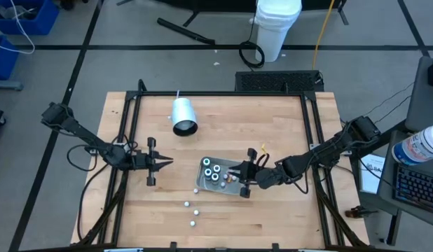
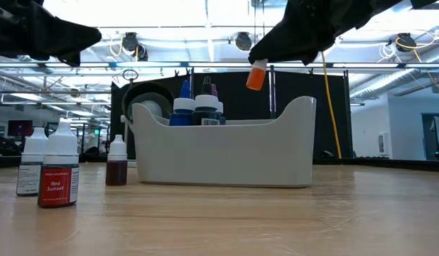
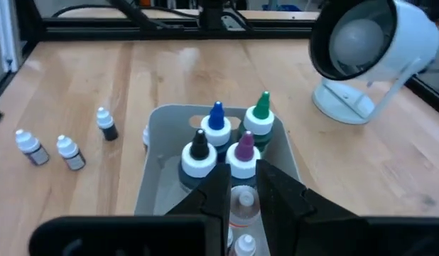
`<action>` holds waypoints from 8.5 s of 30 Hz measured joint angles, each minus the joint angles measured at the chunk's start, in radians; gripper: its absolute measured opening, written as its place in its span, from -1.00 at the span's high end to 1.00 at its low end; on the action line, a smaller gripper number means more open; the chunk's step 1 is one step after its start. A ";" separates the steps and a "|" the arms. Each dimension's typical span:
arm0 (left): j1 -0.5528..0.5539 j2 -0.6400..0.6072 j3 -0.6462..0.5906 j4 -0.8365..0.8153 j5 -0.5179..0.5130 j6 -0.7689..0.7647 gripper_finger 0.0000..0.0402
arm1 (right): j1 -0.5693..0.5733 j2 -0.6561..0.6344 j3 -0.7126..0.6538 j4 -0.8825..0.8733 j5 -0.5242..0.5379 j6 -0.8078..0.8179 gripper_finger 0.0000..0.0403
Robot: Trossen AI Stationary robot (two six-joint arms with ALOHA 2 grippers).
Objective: Pick & Place food coloring
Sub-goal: Put the black food coloring bottle into the gray bin
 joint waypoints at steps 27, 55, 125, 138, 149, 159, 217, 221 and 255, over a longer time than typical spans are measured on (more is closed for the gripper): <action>0.000 0.000 0.000 -0.001 -0.010 0.123 0.79 | -0.048 0.015 0.000 -0.052 -0.181 -0.109 0.77; 0.000 0.000 0.000 0.000 -0.009 0.158 0.79 | -0.121 0.129 0.000 0.018 -0.081 -0.087 0.78; 0.001 0.000 0.000 -0.001 0.004 0.254 0.79 | 0.110 -0.183 -0.289 0.375 -0.049 -0.411 1.00; 0.001 0.000 0.000 -0.002 0.027 0.279 0.79 | 0.018 -0.437 -0.609 0.661 -0.047 -0.424 1.00; 0.001 0.000 0.000 -0.004 0.025 0.269 0.79 | 0.035 -0.715 -0.691 0.420 0.080 -0.350 1.00; 0.001 0.000 0.000 -0.003 0.017 0.269 0.79 | 0.039 -0.765 -0.691 0.394 -0.027 -0.377 1.00; -0.025 1.038 1.249 -1.542 0.490 -0.647 -0.11 | 0.039 -0.765 -0.690 0.484 -0.182 -0.505 1.00; -0.015 1.042 1.249 -1.540 0.497 -0.616 -0.16 | 0.039 -0.765 -0.690 0.484 -0.181 -0.517 1.00; -0.005 1.044 1.093 -1.371 0.523 -0.670 -0.17 | 0.039 -0.765 -0.690 0.485 -0.181 -0.493 1.00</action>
